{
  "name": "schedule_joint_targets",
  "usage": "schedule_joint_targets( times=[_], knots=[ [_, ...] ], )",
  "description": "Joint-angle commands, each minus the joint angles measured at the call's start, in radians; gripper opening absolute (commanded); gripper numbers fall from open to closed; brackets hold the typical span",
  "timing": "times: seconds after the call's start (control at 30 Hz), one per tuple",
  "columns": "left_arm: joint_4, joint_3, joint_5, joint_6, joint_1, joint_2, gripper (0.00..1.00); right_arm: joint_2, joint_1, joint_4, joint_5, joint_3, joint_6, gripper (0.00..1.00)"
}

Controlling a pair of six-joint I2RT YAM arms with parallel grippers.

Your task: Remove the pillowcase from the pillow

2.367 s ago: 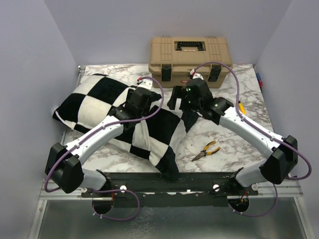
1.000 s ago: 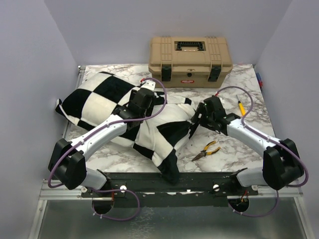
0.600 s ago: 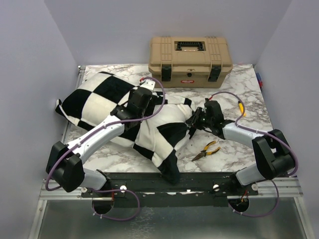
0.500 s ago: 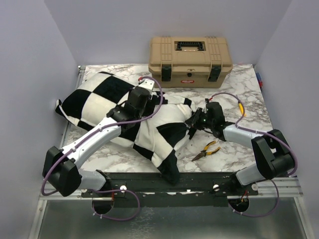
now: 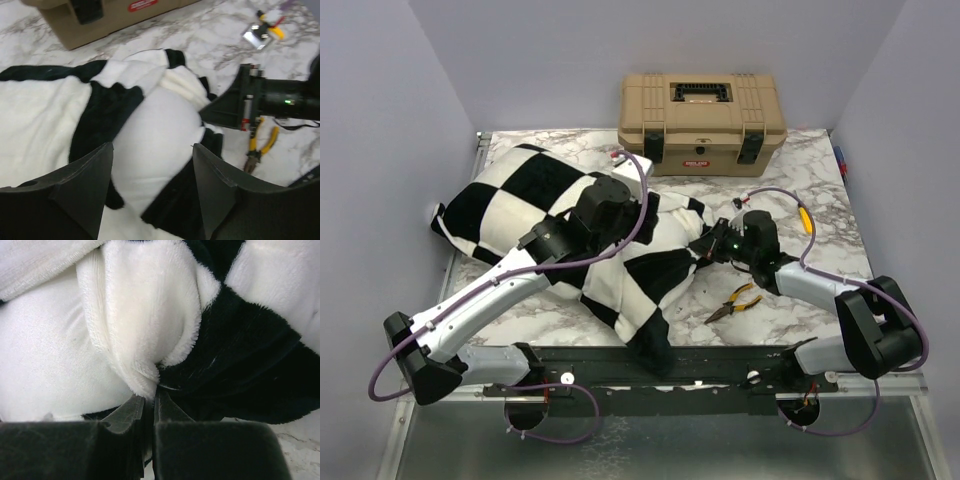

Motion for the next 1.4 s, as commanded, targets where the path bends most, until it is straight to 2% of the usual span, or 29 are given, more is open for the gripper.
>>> schedule_joint_targets(
  times=[0.0,0.1,0.2,0.33,0.7,1.03,1.37],
  knots=[
    [-0.08,0.138,-0.058,-0.045,-0.146,0.06,0.66,-0.019,0.009,0.016,-0.062,-0.021,-0.003,0.05],
    [-0.109,0.227,-0.099,-0.034,-0.235,0.175,0.66,-0.021,0.009,0.014,-0.043,-0.035,-0.003,0.05],
    [-0.119,0.279,-0.136,-0.029,-0.273,0.301,0.66,-0.024,0.008,0.015,-0.035,-0.05,0.002,0.04],
    [-0.117,0.298,-0.171,-0.027,-0.274,0.407,0.67,-0.045,0.008,0.016,-0.028,-0.066,0.014,0.04],
    [-0.107,0.322,-0.428,-0.014,-0.244,0.617,0.77,-0.092,0.008,-0.003,0.003,-0.097,-0.004,0.04],
    [-0.073,0.215,-0.415,-0.057,-0.138,0.673,0.79,-0.078,0.009,0.011,0.004,-0.117,-0.018,0.04],
    [-0.047,0.05,-0.221,-0.077,-0.13,0.657,0.77,-0.05,0.009,0.018,0.009,-0.11,-0.02,0.04]
  ],
)
